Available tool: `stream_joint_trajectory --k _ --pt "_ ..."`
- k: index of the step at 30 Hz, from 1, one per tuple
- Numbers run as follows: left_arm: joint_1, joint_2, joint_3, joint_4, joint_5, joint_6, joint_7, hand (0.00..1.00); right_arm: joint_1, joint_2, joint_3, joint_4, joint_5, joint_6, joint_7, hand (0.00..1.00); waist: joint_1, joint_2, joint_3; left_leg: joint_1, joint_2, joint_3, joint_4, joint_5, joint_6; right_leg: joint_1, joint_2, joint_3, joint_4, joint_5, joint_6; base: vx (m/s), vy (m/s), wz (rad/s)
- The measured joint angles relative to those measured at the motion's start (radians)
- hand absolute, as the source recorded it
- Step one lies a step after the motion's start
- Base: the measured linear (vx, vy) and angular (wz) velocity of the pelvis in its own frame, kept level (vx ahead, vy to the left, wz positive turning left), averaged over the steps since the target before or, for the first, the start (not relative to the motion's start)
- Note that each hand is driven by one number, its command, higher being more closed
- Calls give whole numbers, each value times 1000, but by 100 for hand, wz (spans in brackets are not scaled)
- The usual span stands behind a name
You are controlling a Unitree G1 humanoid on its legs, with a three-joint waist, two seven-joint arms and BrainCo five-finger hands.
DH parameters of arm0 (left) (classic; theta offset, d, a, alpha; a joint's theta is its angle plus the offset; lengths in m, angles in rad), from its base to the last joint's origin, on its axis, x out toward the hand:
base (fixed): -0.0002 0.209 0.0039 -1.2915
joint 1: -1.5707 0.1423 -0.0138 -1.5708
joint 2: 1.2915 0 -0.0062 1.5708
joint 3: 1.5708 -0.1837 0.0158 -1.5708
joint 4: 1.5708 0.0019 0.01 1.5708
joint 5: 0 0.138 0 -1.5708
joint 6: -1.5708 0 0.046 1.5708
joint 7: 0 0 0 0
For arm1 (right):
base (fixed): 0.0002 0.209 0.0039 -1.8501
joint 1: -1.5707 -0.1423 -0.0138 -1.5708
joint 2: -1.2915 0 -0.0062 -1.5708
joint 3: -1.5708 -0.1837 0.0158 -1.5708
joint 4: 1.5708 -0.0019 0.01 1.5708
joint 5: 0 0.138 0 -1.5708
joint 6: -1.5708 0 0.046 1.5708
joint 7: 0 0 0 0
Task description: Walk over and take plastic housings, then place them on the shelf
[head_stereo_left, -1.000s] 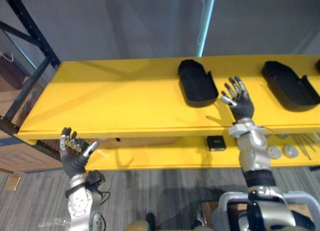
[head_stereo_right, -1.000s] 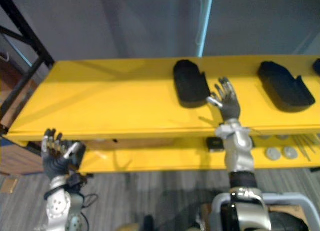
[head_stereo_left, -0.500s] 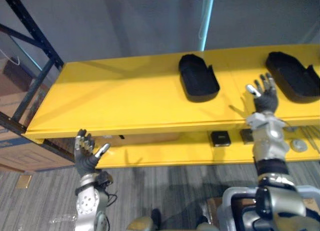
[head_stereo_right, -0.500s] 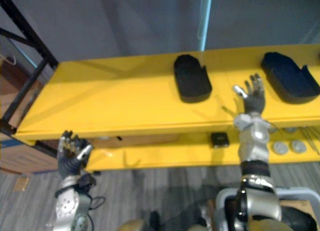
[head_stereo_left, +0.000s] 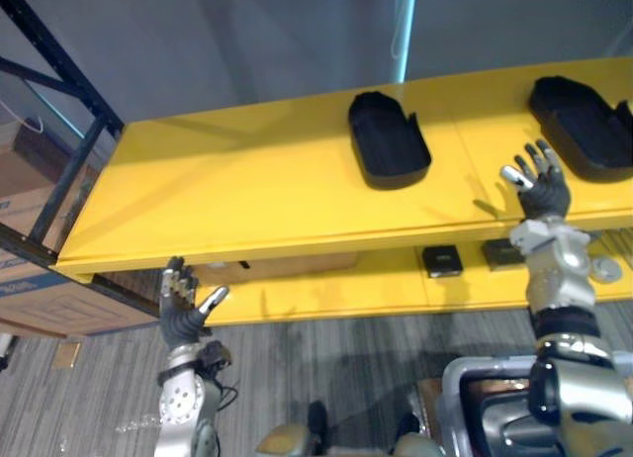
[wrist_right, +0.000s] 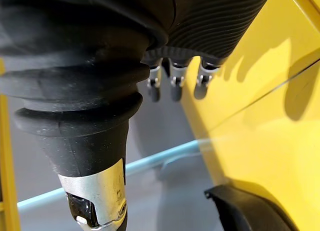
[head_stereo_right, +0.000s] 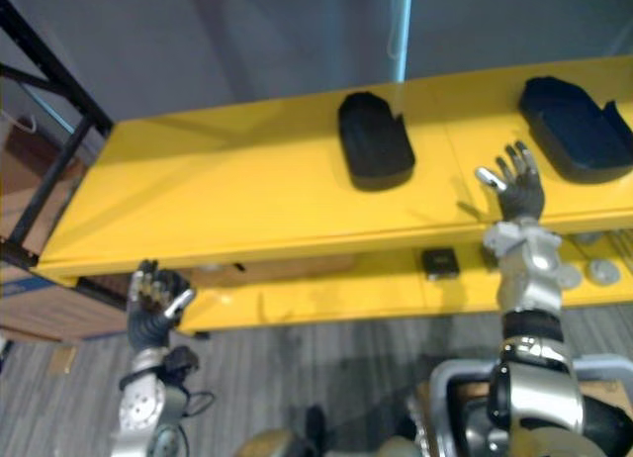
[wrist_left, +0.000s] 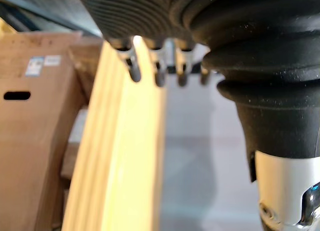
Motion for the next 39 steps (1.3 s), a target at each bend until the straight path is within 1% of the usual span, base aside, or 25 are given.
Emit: stream_joint_trajectory --k 5,8,9,10,12,16,18,20,22,26,29,33,34,38,39 --pt "-7 0 0 -1 0 0 2 0 33 3 -22 -9 1 -2 -9 0 0 1 1 -3 0 -1 -1 0 0 -2 0 -1 0 0 0 0 0 0" --pt "-22 0 1 -8 0 0 11 0 58 7 -61 -10 3 -13 -51 0 -2 6 7 -18 -2 -4 -14 11 2 -21 -2 -3 9 0 0 -2 0 3" --pt "-45 0 1 -9 -8 0 21 0 71 7 -98 -13 22 -28 -86 0 -2 7 20 -20 -3 -6 -26 21 2 -32 -4 -4 16 0 0 -21 -2 7" --pt "-52 0 1 -9 -18 0 26 0 78 9 -111 -17 24 -29 -97 0 -1 6 24 -20 -3 -7 -31 24 2 -32 -4 -5 18 0 -1 -39 -5 6" --pt "-62 0 2 -11 -37 1 37 0 90 11 -131 -26 40 -39 -140 0 -3 0 29 -18 -4 -9 -45 32 2 -32 -5 -15 20 -1 -1 -25 -2 9" --pt "-60 1 2 -12 -40 3 37 0 88 11 -140 -43 41 -51 -174 0 7 -11 36 -16 -3 -11 -45 32 2 -32 -6 -15 29 -2 -2 -5 2 4" --pt "-50 6 1 -12 -40 3 35 0 86 10 -140 -43 41 -68 -173 0 15 -14 38 -15 -3 -11 -45 32 2 -32 -6 -15 31 -2 -2 0 0 0" --pt "-43 8 1 -12 -40 3 32 0 83 8 -139 -43 41 -69 -171 0 26 -15 38 -15 -3 -12 -45 34 3 -31 -6 -15 31 -2 -2 0 0 0" --pt "-31 8 1 -12 -40 2 30 0 67 6 -134 -43 41 -70 -167 0 27 -15 38 -15 -3 -12 -45 35 3 -30 -6 -15 31 -2 -2 0 0 0" --pt "-10 10 0 -12 -63 1 26 0 26 -16 -116 -43 40 -87 -149 0 28 -17 37 -14 -1 -12 -45 38 2 -29 -5 -15 31 -1 -3 0 0 0" --pt "-10 11 -1 -12 -69 0 21 0 3 -27 -95 -43 34 -85 -149 0 31 -22 37 -11 1 -12 -45 40 1 -26 -3 -15 31 -1 -3 0 0 0" --pt "-10 15 -3 -11 -69 -1 14 0 -9 -28 -58 -42 28 -55 -144 0 32 -29 37 1 2 -12 -46 40 1 -12 -2 -15 28 -1 -3 0 0 0" --pt "-10 24 -4 -10 -69 -1 14 0 -19 -28 -45 -39 29 -39 -131 0 32 -32 39 0 2 -13 -46 41 1 -12 -2 -16 25 1 -3 0 0 0" --pt "-10 52 -18 -1 -69 -1 13 0 -64 -32 -3 12 32 -17 -97 0 34 -34 39 -2 1 -24 -55 47 1 -12 -2 -25 25 2 -3 -19 -9 8" --pt "-12 52 -27 0 -70 -2 8 0 -89 -38 12 38 38 -2 -68 0 34 -34 39 -4 1 -36 -63 57 0 -12 -2 -36 24 2 -3 -3 -14 18"
